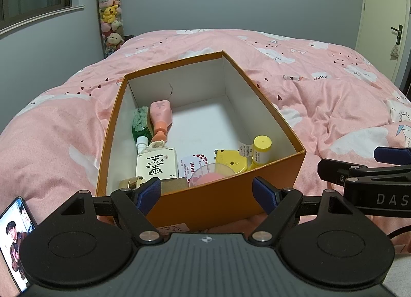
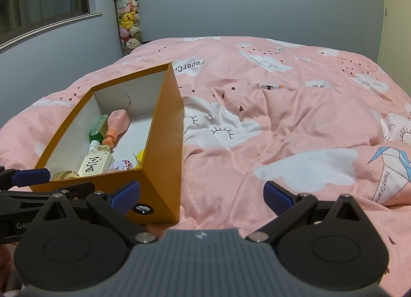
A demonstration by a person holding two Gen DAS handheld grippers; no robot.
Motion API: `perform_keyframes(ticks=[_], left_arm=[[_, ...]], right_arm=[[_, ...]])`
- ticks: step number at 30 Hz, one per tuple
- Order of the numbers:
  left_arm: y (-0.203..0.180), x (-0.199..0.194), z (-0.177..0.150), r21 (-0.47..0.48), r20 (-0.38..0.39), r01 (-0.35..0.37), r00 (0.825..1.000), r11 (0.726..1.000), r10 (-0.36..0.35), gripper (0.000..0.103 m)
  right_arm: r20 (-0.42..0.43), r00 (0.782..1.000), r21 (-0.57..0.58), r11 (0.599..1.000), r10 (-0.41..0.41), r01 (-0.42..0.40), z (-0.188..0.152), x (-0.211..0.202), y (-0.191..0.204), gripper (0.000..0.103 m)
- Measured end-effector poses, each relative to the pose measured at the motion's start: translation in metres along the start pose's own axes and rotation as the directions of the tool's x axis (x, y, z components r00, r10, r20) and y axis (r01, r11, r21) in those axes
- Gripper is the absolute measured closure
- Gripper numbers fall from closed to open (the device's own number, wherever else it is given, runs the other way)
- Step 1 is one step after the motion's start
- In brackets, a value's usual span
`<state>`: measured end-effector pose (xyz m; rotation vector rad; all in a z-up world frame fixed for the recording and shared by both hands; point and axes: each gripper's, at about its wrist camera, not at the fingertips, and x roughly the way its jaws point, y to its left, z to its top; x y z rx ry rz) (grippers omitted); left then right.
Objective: Organize rigid objects
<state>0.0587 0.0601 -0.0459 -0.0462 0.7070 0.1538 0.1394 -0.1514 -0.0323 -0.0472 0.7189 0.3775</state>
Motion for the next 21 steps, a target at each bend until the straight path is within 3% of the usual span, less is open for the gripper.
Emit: perform_keyframes(ticks=[21], left_arm=[[-0.0021,-0.0002,0.0004,0.0,0.006,-0.006,1.0,1.0,0.006,0.009]], right_arm=[[0.0,1.0,0.001,1.0,0.0,0.0,-0.0001,-0.0003,-0.0003,0.003]])
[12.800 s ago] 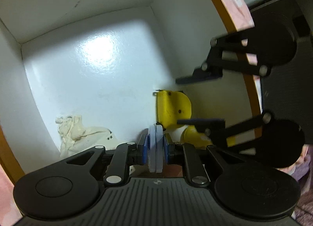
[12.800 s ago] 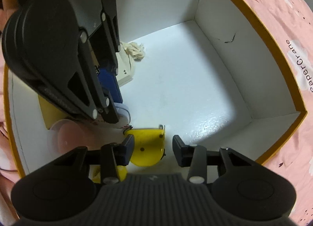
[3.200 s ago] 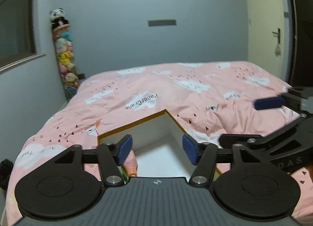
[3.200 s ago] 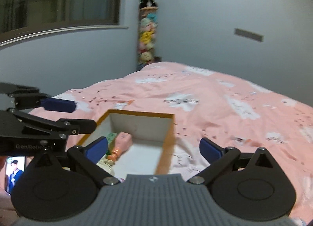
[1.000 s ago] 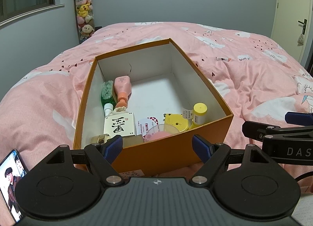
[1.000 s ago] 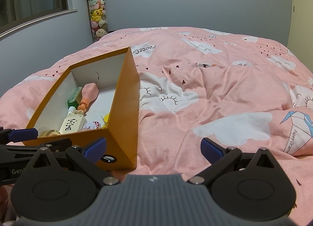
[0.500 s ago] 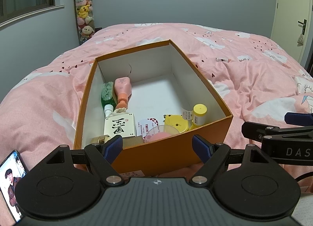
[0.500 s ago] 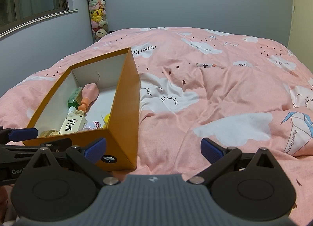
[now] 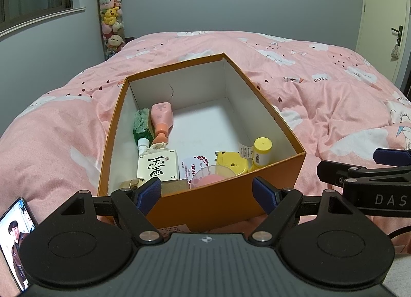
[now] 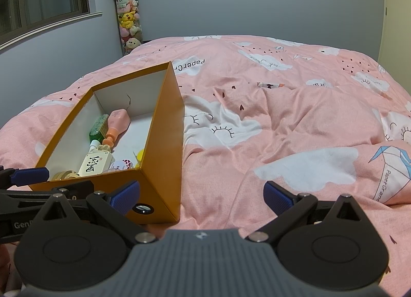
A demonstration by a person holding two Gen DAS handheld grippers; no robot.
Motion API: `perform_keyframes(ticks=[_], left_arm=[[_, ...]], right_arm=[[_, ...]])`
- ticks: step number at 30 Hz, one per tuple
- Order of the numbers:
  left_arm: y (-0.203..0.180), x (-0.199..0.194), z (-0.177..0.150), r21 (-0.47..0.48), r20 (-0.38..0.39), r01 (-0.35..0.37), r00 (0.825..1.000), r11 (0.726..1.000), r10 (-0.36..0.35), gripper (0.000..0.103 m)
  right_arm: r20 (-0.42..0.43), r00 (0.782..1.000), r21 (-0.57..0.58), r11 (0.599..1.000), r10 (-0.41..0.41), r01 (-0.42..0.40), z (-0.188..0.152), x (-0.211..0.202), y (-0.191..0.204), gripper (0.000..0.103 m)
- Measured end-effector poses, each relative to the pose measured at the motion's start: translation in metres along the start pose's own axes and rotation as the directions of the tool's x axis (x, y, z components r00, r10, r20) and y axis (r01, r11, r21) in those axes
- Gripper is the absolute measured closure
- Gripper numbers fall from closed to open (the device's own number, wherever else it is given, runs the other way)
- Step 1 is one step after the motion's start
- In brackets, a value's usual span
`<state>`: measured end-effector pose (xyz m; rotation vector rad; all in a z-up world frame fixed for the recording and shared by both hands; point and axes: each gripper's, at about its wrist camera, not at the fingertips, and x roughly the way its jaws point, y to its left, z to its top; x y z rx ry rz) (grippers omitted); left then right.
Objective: Organize rigid objects
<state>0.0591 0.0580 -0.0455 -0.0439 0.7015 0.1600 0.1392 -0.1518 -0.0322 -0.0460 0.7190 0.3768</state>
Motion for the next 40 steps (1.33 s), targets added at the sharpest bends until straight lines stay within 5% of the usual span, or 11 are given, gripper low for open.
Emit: perform_keyframes(ticks=[40], left_arm=[[-0.0001,0.0013,-0.0003,0.0,0.001,0.002,1.0,1.0,-0.002,0.009]], right_arm=[[-0.005,1.0,0.005,1.0,0.002,-0.002,-0.0019,0.0027,0.002,0.003]])
